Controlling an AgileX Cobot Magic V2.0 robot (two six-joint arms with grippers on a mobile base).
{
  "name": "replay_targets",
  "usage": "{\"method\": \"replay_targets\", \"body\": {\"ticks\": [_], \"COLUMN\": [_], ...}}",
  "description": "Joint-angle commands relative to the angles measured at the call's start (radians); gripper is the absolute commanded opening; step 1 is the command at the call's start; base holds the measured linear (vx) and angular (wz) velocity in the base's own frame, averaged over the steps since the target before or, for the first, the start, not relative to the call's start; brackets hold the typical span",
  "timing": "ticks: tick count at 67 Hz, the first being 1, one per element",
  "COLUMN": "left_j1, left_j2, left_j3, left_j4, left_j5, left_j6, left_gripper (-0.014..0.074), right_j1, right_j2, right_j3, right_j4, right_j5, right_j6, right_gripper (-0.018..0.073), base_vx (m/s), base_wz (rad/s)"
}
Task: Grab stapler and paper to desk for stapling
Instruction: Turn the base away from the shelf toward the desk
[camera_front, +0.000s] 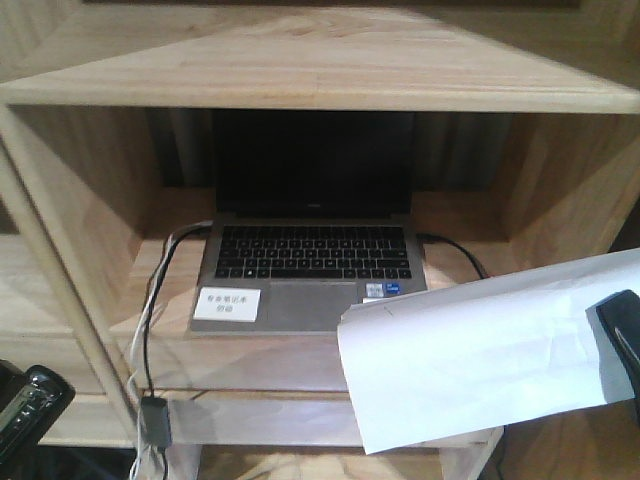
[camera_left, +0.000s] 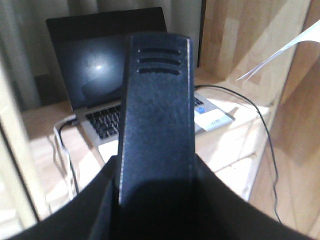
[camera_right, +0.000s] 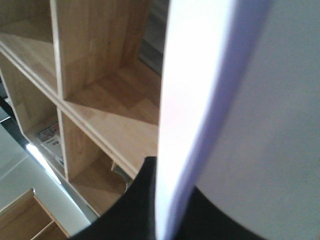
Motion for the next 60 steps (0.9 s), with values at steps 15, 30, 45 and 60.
{"method": "replay_targets", "body": {"ticks": [15, 30, 45, 60], "left_j1": [-0.003, -0.003, -0.003, -0.003], "left_j2": [0.014, 0.014, 0.014, 0.014], "left_j3": [-0.030, -0.030, -0.030, -0.030], "left_j4": [-0.022, -0.022, -0.022, -0.022], "left_j5": [-0.121, -0.121, -0.121, -0.121], "left_j6": [-0.002, -0.002, -0.002, -0.002], "left_gripper": [-0.0007, -0.0007, -0.0007, -0.0007], "right_j1": [0.001, 0.001, 0.001, 0.001], "right_j2": [0.002, 0.002, 0.002, 0.002], "right_j3": [0.008, 0.008, 0.008, 0.008], "right_j4": [0.020, 0.020, 0.020, 0.020], "right_j5": [-0.058, -0.058, -0.058, -0.058], "right_j6": [-0.006, -0.006, -0.006, -0.006], "right_gripper": [-0.0009, -0.0009, -0.0009, -0.0009], "base_vx": [-0.18, -0.19, -0.16, -0.13], "base_wz": [0.07, -0.05, -0.11, -0.03]}}
